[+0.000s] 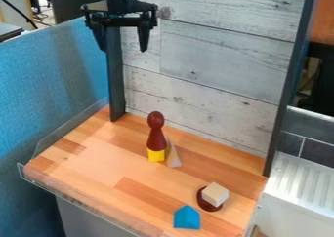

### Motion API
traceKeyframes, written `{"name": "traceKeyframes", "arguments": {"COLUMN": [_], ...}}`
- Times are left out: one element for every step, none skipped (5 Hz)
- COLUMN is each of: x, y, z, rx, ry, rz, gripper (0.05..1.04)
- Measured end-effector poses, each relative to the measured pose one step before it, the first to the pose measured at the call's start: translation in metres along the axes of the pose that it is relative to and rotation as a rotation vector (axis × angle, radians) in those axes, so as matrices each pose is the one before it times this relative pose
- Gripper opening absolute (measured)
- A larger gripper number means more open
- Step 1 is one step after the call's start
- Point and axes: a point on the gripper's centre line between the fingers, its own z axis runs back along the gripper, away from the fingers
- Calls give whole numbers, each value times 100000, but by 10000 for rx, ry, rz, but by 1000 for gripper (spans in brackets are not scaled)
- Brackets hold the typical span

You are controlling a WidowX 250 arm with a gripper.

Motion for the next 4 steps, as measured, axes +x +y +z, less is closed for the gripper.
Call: {"name": "traceKeyframes", "arguments": {"x": [-436, -929, -1965, -2871], "y": [-22, -1776, -2450, -2752], "z": [-1674, -1965, -2601, -1196], "rx": [46, -154, -127, 221], "ry": [458, 940, 427, -261], "rz": [-70, -1591, -1702, -2229], "gripper": [1007, 1007, 1007, 1007]}}
